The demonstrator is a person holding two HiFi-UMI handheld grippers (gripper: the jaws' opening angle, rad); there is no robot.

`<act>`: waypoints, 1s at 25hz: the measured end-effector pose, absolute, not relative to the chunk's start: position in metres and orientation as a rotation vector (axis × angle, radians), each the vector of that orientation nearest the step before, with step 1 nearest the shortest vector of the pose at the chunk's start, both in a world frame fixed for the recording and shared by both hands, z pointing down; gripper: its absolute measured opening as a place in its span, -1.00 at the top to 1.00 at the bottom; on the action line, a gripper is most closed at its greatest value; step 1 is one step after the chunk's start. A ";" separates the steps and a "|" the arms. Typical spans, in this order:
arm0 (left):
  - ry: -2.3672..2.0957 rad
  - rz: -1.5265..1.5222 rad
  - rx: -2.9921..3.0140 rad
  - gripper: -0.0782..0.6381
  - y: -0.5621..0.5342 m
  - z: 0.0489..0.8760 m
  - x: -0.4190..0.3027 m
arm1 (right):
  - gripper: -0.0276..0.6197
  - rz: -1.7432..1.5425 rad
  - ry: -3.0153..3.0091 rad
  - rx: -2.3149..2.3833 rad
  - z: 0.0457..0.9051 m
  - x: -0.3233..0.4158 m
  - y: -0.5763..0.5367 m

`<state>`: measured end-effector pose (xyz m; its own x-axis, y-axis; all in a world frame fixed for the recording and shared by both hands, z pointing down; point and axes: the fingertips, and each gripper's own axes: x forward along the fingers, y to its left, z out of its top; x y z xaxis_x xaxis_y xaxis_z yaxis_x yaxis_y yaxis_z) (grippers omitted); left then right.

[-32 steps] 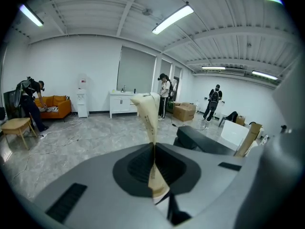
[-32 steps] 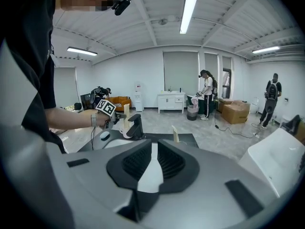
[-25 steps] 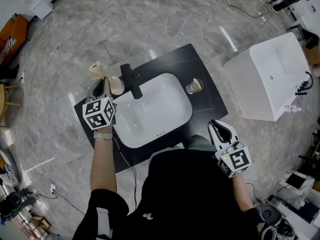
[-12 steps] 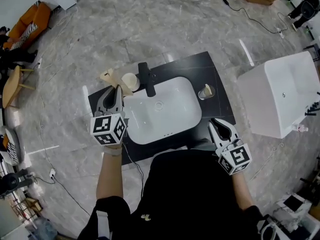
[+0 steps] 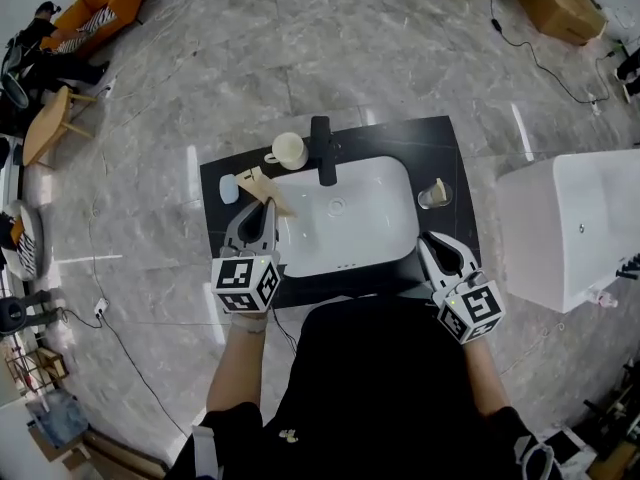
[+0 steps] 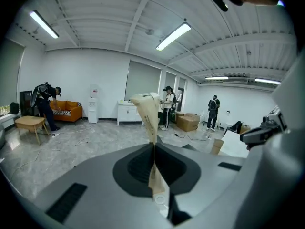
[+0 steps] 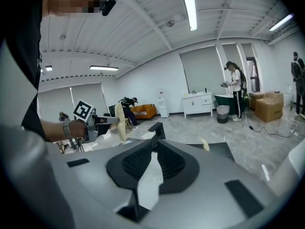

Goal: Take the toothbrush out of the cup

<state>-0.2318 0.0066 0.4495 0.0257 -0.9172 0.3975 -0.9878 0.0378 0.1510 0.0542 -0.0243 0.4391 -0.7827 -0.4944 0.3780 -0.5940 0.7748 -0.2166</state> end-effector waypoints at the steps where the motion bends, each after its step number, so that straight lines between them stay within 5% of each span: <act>1: -1.942 0.239 1.911 0.71 0.012 0.451 -0.231 | 0.74 0.471 -2.673 0.820 0.439 0.051 -0.025; 25: -1.863 0.301 1.813 0.71 0.057 0.491 -0.165 | 0.74 0.501 -2.699 0.809 0.459 0.074 -0.055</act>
<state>-0.1648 0.0565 0.4910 0.0301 -0.8624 0.5054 -0.9777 0.0798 0.1943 0.0741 -0.0550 0.4590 -0.8045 -0.4746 0.3571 -0.5711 0.7831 -0.2460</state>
